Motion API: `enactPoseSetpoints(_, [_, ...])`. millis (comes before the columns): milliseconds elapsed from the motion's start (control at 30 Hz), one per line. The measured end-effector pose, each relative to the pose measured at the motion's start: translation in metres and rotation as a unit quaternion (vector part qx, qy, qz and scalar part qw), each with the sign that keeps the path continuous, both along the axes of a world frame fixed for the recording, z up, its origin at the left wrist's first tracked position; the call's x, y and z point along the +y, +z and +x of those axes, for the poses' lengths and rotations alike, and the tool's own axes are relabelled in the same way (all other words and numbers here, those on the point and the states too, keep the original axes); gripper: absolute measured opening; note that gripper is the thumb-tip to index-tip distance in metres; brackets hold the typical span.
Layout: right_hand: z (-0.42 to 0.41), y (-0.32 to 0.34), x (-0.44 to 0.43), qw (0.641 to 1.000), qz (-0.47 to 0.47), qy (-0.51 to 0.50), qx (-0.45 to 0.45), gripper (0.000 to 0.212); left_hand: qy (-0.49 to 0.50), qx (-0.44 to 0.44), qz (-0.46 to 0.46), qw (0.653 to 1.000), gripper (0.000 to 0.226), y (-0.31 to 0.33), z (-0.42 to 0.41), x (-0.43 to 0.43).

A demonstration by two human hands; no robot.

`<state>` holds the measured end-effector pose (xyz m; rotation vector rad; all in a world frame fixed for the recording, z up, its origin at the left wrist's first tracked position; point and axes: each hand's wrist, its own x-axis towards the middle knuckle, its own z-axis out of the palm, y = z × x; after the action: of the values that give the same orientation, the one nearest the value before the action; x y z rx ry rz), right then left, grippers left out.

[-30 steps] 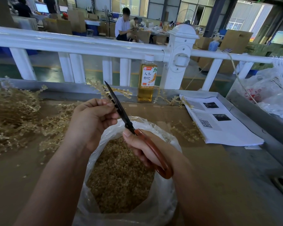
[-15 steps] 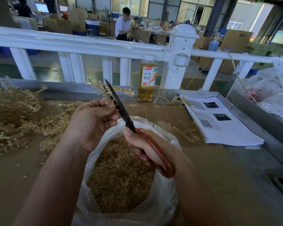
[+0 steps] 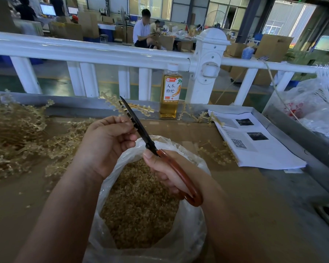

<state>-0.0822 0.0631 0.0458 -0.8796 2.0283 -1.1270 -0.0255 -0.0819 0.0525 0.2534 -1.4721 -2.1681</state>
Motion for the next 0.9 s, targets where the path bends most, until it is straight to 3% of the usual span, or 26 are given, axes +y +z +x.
enactPoseSetpoints(333, [0.001, 0.006, 0.003, 0.997, 0.004, 0.027, 0.075, 0.039, 0.098, 0.012, -0.069, 0.993, 0.016, -0.001, -0.001, 0.004])
enactPoseSetpoints(600, [-0.001, 0.002, 0.002, 0.994, 0.022, 0.021, 0.104, 0.069, 0.151, 0.005, -0.088, 0.985, 0.026, 0.000, -0.001, 0.006])
enactPoseSetpoints(900, [-0.003, -0.005, 0.000, 0.989, 0.027, 0.015, 0.147, 0.046, 0.155, -0.023, -0.095, 0.983, 0.023, 0.001, 0.000, 0.003])
